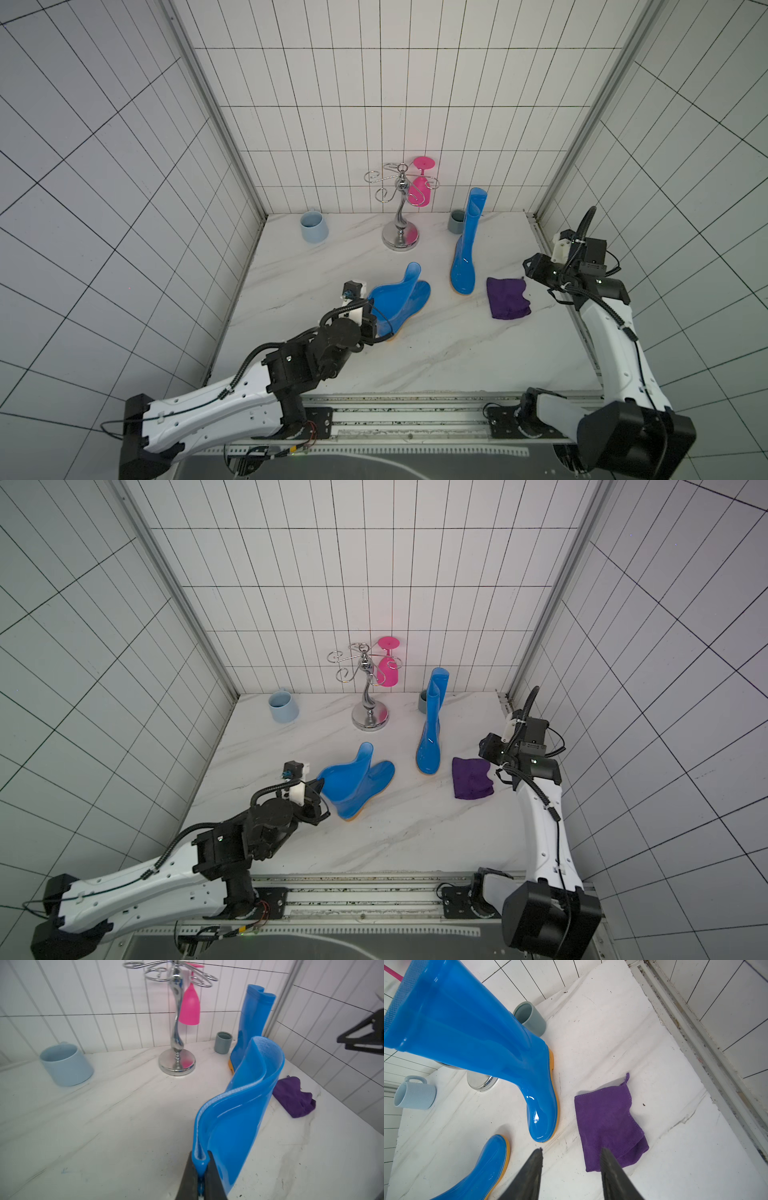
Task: Wipe the rubber boots with a cloth
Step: Adjust the rubber boot at the center of the board.
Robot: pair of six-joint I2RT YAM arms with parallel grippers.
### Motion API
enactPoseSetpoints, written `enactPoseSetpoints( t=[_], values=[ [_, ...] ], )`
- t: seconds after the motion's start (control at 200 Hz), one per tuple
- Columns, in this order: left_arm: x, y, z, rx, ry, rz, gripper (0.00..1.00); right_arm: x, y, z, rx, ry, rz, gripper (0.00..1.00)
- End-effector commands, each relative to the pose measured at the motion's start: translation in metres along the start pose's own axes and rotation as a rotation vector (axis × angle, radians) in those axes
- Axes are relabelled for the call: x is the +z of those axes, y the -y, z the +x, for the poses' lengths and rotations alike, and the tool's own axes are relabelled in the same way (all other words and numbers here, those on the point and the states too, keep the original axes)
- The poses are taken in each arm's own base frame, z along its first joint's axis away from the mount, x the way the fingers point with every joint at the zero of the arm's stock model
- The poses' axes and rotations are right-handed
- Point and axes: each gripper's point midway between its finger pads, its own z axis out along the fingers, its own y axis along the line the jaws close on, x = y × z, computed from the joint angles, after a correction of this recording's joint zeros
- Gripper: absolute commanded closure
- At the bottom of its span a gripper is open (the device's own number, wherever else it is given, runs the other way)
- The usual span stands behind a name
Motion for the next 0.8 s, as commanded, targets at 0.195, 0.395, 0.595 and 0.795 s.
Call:
enactPoseSetpoints(
  t=[0.195,0.395,0.595,0.795],
  values=[
    [-0.003,-0.103,0.047,-0.302,-0.063,-0.281,1.0,0.01,0.01,0.014,0.025,-0.034,0.011,0.53],
    [0.003,-0.128,0.073,-0.402,-0.11,-0.357,1.0,0.013,0.012,0.019,0.029,-0.047,0.015,0.53],
    [0.018,-0.134,0.099,-0.429,-0.199,-0.385,1.0,0.021,0.015,0.03,0.045,-0.076,0.011,0.53],
    [0.035,-0.144,0.131,-0.476,-0.339,-0.412,1.0,0.026,0.016,0.034,0.058,-0.095,0.012,0.53]
  ],
)
